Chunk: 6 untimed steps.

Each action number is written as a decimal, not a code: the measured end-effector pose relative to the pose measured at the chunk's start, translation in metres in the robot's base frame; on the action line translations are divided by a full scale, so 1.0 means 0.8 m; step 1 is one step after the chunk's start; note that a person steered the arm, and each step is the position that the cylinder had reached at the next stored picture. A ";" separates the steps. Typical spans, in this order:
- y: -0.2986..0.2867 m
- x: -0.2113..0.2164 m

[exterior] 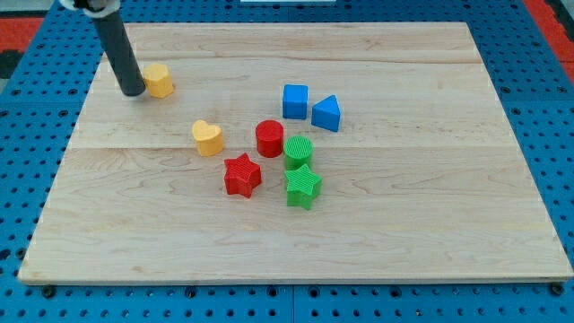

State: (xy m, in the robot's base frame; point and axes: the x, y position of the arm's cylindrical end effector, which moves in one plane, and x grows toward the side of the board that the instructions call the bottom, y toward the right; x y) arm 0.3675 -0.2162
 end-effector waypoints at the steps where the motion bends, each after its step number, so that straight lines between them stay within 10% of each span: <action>1: 0.025 0.028; 6: 0.098 -0.088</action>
State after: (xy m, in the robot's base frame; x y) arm 0.2968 -0.1378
